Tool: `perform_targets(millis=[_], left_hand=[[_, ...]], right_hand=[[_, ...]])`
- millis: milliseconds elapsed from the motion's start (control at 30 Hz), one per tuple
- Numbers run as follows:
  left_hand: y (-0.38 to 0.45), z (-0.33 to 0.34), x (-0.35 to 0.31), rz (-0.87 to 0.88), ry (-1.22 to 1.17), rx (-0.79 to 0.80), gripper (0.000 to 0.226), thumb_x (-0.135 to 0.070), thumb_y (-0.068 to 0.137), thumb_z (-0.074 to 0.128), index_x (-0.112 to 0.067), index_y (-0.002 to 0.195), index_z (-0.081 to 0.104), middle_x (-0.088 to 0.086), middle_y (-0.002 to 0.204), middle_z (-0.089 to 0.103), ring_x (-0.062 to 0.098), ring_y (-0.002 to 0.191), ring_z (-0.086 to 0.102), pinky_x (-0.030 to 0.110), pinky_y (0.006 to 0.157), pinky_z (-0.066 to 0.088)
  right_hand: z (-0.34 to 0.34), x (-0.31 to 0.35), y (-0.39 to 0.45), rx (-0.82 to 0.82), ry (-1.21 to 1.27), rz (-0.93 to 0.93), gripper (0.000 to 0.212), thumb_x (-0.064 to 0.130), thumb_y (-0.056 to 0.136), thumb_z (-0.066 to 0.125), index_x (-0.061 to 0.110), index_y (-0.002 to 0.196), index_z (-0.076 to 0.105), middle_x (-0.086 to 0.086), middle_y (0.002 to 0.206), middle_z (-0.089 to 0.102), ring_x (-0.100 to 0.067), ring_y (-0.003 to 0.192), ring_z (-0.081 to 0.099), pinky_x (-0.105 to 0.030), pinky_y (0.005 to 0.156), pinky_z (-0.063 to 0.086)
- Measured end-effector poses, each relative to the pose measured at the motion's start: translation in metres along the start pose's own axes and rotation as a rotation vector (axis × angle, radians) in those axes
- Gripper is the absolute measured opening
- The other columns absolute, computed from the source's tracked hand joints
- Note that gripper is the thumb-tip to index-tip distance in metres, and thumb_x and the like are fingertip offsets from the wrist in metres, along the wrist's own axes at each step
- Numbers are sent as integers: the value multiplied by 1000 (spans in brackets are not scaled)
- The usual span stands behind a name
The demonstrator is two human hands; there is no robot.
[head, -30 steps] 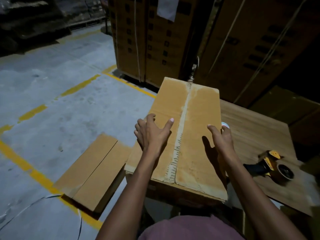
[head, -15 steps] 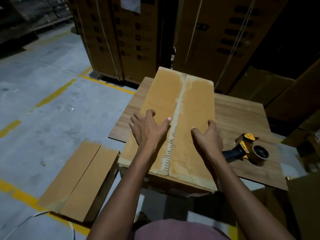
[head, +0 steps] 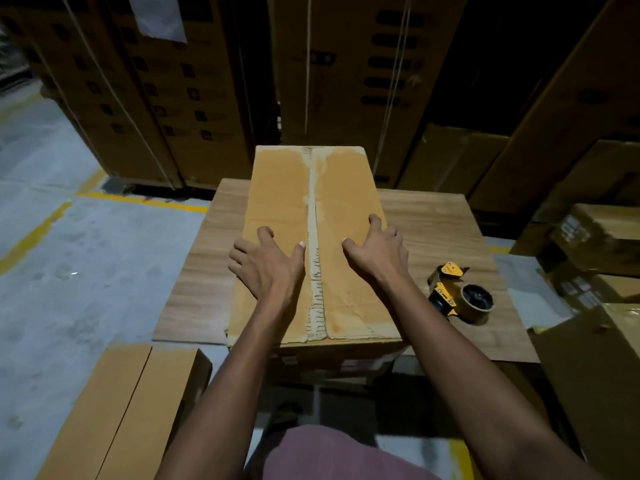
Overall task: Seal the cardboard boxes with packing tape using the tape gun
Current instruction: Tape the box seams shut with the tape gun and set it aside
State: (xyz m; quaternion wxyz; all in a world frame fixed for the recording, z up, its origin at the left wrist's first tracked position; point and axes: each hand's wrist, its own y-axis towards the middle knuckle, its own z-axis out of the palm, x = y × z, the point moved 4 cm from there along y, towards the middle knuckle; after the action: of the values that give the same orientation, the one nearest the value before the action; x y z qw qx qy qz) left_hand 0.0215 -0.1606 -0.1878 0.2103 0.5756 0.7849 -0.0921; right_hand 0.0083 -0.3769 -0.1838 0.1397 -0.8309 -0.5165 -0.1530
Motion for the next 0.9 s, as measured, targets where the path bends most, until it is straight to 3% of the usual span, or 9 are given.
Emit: perform_targets(millis=[133, 267, 367, 500, 600, 700, 767, 800, 900], left_hand=[[24, 18, -29, 19, -3, 104, 67, -68, 81, 60, -22, 127, 46, 24, 137, 39, 38, 117, 40, 48, 95, 33], [29, 22, -54, 134, -15, 247, 69, -62, 82, 66, -21, 133, 41, 23, 164, -9, 46, 142, 14, 56, 104, 28], [24, 23, -64, 296, 60, 305, 66, -59, 87, 61, -19, 137, 42, 21, 162, -28, 45, 149, -17, 63, 104, 28], [9, 32, -73, 569, 87, 351, 57, -57, 93, 55, -17, 133, 49, 26, 165, -10, 40, 149, -29, 68, 111, 16], [0, 37, -79, 813, -2, 428, 42, -54, 95, 52, -21, 120, 53, 16, 156, 35, 37, 154, 3, 65, 113, 18], [4, 34, -79, 932, -72, 423, 36, -54, 95, 49, -23, 112, 57, -2, 118, 56, 26, 126, 42, 51, 100, 30], [10, 33, -77, 964, -101, 417, 36, -53, 95, 48, -24, 113, 59, -6, 111, 56, 20, 114, 45, 45, 94, 29], [13, 33, -77, 970, -109, 423, 36, -52, 96, 48, -24, 115, 60, -7, 112, 57, 18, 113, 46, 43, 93, 27], [15, 32, -75, 960, -128, 408, 33, -47, 98, 51, -24, 118, 62, -7, 118, 59, 16, 116, 47, 36, 90, 20]], right_hand=[[-7, 0, 41, 1, 30, 31, 85, 66, 87, 54, 23, 157, 30, -22, 144, 46, -42, 131, 47, -50, 102, 42], [-20, -9, 68, -5, 117, 28, 78, 63, 84, 54, 29, 152, 40, -11, 148, 53, -36, 132, 52, -50, 102, 45], [-24, -29, 84, -67, 554, 138, 68, 56, 83, 61, 23, 141, 56, -7, 140, 64, -26, 123, 62, -47, 103, 51], [-26, -73, 52, -420, 1311, 564, 32, 26, 101, 61, 10, 128, 65, -12, 117, 73, -19, 87, 71, -31, 66, 56], [-14, -118, 17, -568, 1596, 820, 36, 14, 104, 52, -8, 132, 53, -18, 122, 67, -28, 115, 67, -34, 90, 54], [-5, -152, 3, -530, 1597, 940, 24, 16, 103, 49, 2, 122, 52, -12, 115, 63, -30, 107, 62, -43, 101, 53], [10, -176, -3, -516, 1516, 959, 8, 19, 100, 50, 13, 102, 54, -6, 100, 59, -27, 87, 61, -37, 75, 61], [29, -190, -5, -466, 1445, 948, 9, 21, 98, 52, 15, 103, 57, -5, 102, 61, -26, 88, 64, -33, 70, 58], [123, -248, -3, -229, 1305, 1014, 45, 25, 89, 65, 9, 130, 56, -12, 128, 65, -31, 108, 67, -40, 86, 58]])
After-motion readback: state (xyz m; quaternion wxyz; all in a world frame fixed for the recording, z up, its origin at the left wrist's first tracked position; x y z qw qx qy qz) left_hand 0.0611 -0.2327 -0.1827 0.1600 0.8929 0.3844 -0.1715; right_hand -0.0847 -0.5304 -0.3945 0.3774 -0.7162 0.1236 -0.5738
